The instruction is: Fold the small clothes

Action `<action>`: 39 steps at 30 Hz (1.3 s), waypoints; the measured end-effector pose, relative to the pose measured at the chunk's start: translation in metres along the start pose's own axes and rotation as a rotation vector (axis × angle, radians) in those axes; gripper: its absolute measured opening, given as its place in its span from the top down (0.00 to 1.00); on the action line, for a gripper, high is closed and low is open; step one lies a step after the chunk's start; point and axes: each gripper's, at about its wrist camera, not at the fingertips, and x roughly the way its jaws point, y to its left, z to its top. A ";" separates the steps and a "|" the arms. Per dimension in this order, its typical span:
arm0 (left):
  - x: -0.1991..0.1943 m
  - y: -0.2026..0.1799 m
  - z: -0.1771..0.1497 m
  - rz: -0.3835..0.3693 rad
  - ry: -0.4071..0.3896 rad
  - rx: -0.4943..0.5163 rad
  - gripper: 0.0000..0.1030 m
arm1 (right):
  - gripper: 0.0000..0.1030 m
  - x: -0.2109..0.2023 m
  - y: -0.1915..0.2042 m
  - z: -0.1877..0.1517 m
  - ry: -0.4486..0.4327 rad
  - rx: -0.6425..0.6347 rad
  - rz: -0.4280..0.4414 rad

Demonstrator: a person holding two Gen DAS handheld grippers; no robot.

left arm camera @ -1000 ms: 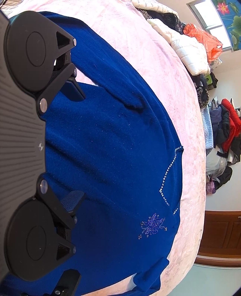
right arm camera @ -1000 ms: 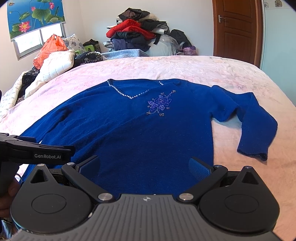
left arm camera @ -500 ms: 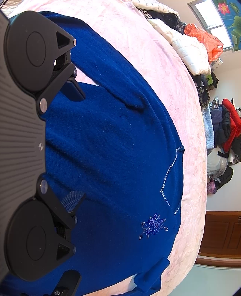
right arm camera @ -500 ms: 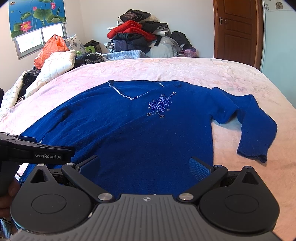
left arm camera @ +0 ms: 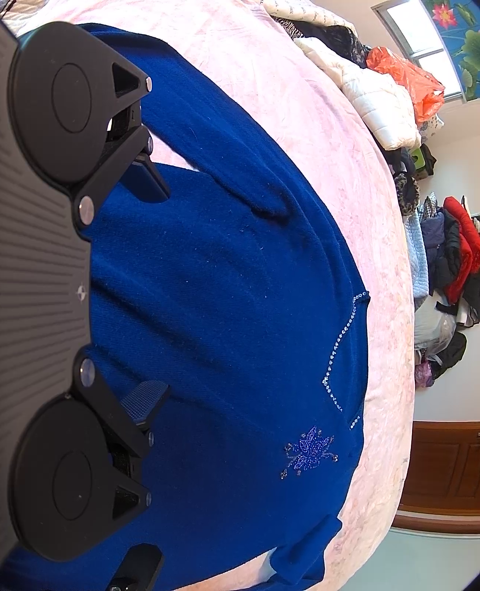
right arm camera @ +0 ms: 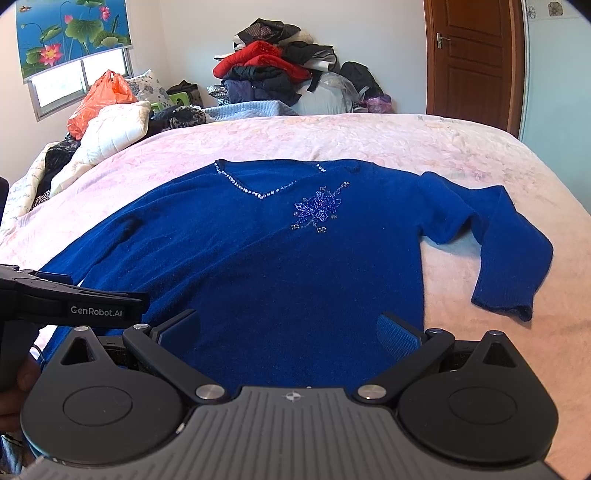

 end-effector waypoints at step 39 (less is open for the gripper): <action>0.011 -0.062 0.023 -0.164 -0.100 0.128 0.00 | 0.30 0.063 -0.152 -0.007 -0.046 -0.177 -0.256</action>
